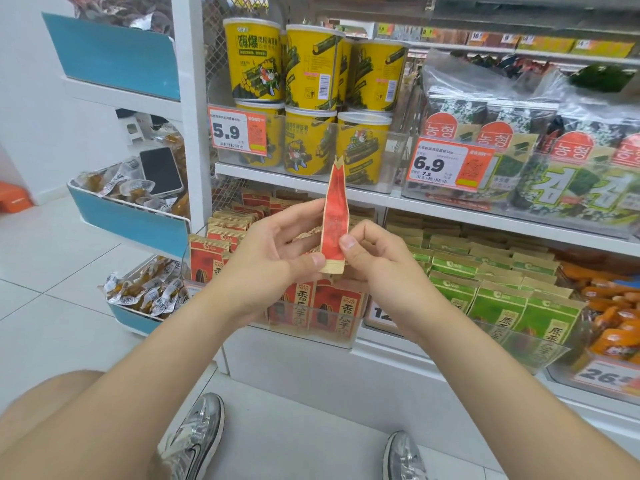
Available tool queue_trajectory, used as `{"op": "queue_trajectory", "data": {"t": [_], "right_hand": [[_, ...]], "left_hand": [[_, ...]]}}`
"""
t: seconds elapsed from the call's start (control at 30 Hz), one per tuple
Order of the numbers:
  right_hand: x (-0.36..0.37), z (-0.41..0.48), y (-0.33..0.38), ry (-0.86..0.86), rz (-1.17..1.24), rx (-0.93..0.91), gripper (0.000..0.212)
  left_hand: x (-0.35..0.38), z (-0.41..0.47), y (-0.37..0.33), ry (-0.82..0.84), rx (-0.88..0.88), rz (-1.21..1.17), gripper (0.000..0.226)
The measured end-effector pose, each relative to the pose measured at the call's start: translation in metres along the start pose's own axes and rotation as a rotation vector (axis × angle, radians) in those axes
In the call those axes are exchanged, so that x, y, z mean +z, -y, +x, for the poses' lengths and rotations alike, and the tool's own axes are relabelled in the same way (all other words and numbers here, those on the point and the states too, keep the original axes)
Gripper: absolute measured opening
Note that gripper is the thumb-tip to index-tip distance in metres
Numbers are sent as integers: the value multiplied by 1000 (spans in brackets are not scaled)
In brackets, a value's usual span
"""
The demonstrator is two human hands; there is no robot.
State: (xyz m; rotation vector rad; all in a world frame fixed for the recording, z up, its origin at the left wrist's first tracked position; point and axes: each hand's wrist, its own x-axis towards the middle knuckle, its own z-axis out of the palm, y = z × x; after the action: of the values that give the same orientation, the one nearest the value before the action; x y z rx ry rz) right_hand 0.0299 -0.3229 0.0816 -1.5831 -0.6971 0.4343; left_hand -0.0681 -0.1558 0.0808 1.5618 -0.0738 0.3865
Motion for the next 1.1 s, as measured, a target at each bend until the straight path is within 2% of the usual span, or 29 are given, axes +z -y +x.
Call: {"op": "queue_trajectory", "data": {"t": [0.17,0.23,0.3,0.37,0.57,0.63,0.77,0.9,1.03,1.1], "right_hand": [[-3,2,2,25,-15,-43,25],[-3,3,-2,16,-178,-128,26],[-3,2,-3,13,-391,-216,25],[0,-2,-3,24,-498,-253,22],[4,-2,-9,34,-590,-216,22],[2,-2,-9,49,-553,-205,19],[2,-5,-5,45,-549,-286,19],[8,-10,-2,-5,-709,-451,28],[7,-12,4,-123,-634,-318,49],[6,-12,9,-141,-522,-222,69]], "left_hand": [[0,2,1,-28,-28,-57,66],[1,3,0,-51,-44,-96,61],[3,5,0,-78,-67,-184,50],[4,5,0,-123,-79,-179,38],[5,1,0,-171,-69,-31,32],[6,0,0,-181,-82,-19,31],[5,0,-4,-191,-93,-51,28],[3,-2,-11,-198,-58,-2,29],[3,-1,-9,-175,-101,18,30],[4,-1,-8,-136,-121,41,31]]}}
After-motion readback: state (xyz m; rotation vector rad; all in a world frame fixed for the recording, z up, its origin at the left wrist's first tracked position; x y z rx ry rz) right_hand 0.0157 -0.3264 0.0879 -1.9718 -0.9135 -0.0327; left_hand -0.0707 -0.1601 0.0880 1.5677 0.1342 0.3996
